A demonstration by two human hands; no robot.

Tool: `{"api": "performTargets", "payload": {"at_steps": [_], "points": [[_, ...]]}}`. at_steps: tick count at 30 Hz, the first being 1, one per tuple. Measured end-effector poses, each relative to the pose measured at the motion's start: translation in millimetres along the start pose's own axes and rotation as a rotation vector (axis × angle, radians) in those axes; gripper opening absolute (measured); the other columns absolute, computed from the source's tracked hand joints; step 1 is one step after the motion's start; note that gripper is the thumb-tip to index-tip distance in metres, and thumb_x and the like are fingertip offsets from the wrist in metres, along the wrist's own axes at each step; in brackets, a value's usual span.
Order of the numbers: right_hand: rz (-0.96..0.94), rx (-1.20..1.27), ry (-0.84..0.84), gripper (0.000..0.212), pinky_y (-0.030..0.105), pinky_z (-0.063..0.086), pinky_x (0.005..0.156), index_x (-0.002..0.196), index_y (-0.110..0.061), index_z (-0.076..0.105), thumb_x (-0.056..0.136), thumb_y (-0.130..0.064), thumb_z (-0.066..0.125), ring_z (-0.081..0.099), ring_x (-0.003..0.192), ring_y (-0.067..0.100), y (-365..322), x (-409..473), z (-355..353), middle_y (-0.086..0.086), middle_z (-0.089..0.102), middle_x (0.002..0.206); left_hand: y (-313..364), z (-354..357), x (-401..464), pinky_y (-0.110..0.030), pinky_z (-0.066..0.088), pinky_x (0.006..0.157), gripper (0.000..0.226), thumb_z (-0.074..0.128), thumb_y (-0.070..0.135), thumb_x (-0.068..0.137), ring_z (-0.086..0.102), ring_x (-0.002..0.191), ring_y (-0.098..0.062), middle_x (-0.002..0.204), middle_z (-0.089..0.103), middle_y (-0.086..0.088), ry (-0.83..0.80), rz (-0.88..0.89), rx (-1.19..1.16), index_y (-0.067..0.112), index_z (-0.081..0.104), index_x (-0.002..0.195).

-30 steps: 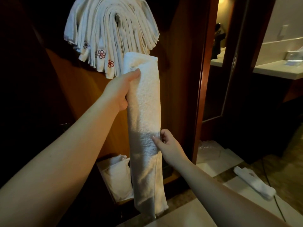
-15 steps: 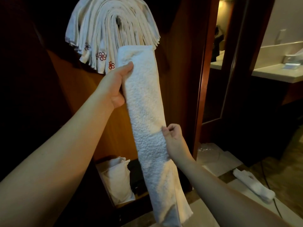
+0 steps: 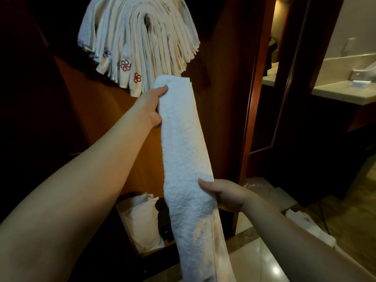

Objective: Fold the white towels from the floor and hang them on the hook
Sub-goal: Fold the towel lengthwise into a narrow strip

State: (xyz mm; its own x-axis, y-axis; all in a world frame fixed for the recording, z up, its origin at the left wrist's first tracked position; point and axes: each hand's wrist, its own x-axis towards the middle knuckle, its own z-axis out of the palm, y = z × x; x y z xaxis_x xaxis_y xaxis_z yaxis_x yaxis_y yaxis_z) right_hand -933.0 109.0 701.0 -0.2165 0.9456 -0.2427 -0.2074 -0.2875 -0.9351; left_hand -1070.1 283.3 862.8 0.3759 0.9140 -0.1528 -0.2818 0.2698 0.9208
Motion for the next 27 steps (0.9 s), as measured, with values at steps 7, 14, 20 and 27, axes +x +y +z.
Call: {"api": "performTargets", "payload": {"at_steps": [7,14,20,27], "points": [[0.035,0.307,-0.134,0.069,0.04,0.057,0.087,0.101,-0.007,0.08,0.041,-0.033,0.101,0.073,0.1,0.027,23.3,-4.5,-7.8,0.013,0.075,0.107,-14.8,-2.4,37.0,-0.065,0.053,0.088,0.045,0.075,0.016,0.087,0.07,0.097,-0.039,0.111,0.071,-0.019,0.067,-0.103,-0.024,0.012,0.052,0.125],[0.101,0.157,-0.163,0.061,0.04,0.053,0.098,0.104,-0.01,0.08,0.052,-0.036,0.099,0.069,0.11,0.026,8.1,-6.6,-13.5,0.012,0.073,0.115,-32.7,-9.1,65.3,-0.058,0.059,0.079,0.053,0.076,0.022,0.088,0.073,0.092,-0.036,0.106,0.073,-0.017,0.165,-0.134,0.125,0.011,0.053,0.135],[-0.103,0.188,0.007,0.044,0.039,0.057,0.091,0.116,-0.013,0.076,0.087,-0.043,0.061,0.069,0.111,0.027,-27.2,2.0,-23.4,0.012,0.072,0.119,-68.0,-20.4,63.4,-0.054,0.049,0.097,0.071,0.051,0.065,0.093,0.056,0.126,-0.035,0.139,0.057,-0.017,0.139,-0.281,-0.088,0.015,0.045,0.144],[-0.324,0.234,0.328,0.064,0.048,0.046,0.105,0.137,-0.012,0.058,0.091,-0.057,0.053,0.062,0.124,0.032,-48.2,13.7,-42.1,0.012,0.067,0.131,-137.4,-20.5,-37.2,-0.014,0.05,0.068,0.005,0.055,0.04,0.097,0.06,0.091,-0.001,0.101,0.061,0.016,-0.023,0.591,0.681,0.045,0.054,0.099]]}}
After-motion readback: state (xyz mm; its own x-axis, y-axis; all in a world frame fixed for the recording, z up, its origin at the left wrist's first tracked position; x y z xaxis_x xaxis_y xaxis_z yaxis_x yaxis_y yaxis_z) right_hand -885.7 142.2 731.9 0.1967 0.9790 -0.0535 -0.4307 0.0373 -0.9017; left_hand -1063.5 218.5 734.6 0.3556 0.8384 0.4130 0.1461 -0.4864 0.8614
